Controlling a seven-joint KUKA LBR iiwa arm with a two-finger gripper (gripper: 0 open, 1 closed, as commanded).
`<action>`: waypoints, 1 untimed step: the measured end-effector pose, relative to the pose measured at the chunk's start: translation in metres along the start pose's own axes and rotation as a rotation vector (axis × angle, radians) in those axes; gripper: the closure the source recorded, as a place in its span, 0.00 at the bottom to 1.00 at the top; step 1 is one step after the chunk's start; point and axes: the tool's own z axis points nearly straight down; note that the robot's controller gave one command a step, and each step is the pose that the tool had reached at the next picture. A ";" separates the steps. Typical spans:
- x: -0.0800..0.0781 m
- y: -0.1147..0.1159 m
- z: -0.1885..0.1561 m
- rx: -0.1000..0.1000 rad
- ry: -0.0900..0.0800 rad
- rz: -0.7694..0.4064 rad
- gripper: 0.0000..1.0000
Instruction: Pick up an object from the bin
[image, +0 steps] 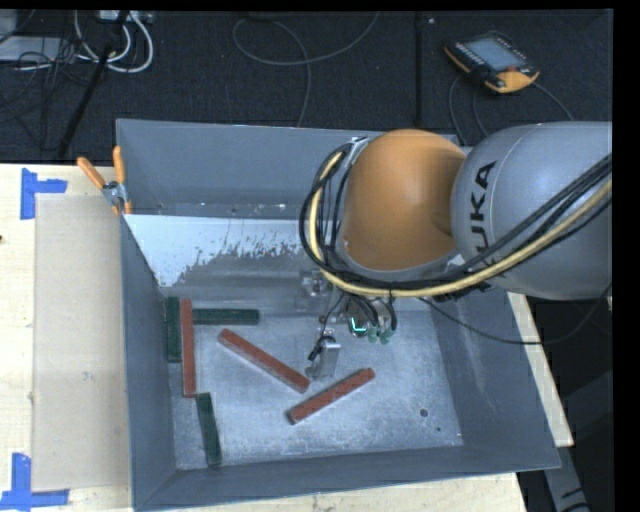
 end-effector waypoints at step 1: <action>-0.002 0.000 -0.004 -0.001 -0.007 0.002 0.00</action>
Offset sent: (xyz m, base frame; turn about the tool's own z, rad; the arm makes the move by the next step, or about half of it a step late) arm 0.0003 -0.0305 -0.1375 -0.0949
